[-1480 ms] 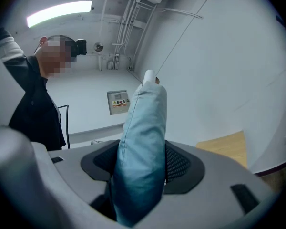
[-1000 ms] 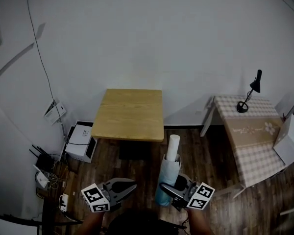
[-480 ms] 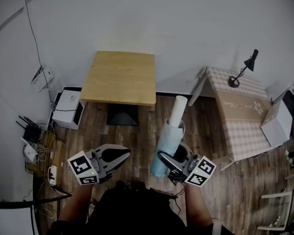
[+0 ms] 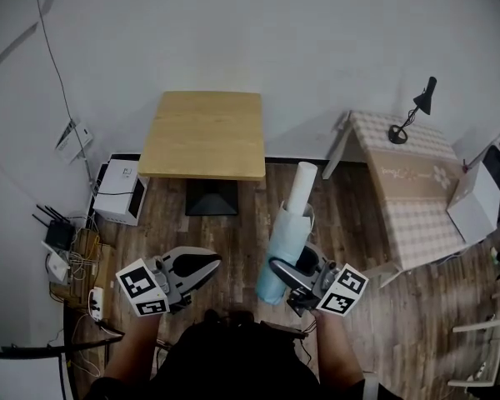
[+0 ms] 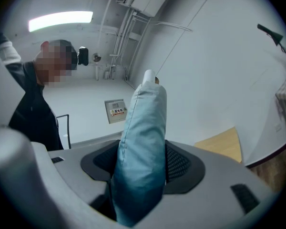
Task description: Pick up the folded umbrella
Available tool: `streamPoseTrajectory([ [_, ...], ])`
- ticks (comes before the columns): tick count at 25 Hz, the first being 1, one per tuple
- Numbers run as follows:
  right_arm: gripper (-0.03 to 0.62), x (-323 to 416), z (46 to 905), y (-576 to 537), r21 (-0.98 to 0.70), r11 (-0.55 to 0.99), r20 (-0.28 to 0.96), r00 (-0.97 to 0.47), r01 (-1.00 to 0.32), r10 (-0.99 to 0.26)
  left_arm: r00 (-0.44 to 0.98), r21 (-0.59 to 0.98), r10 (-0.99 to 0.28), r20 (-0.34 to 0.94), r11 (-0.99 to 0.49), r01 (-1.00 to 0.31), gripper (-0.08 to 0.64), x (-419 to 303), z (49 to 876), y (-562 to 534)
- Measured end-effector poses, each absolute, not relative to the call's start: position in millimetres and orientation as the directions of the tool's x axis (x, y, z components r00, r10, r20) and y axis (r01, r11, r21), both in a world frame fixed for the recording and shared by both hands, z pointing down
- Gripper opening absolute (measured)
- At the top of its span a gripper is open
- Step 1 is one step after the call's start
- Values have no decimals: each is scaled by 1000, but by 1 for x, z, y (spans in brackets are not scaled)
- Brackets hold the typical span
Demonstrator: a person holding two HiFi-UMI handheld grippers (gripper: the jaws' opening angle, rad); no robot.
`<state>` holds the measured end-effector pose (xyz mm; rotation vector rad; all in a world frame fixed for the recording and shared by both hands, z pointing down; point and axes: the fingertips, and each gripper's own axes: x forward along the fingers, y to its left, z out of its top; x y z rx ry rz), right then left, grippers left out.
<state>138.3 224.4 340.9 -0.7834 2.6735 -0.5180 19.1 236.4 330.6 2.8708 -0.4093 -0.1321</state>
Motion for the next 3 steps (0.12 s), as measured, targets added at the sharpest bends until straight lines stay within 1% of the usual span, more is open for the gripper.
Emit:
streamPoseTrajectory([
  [3,279,147,347,230,-495,779,-207,-819,-384,-535,963,254,-264,-48,-936,-243,12,34,334,245],
])
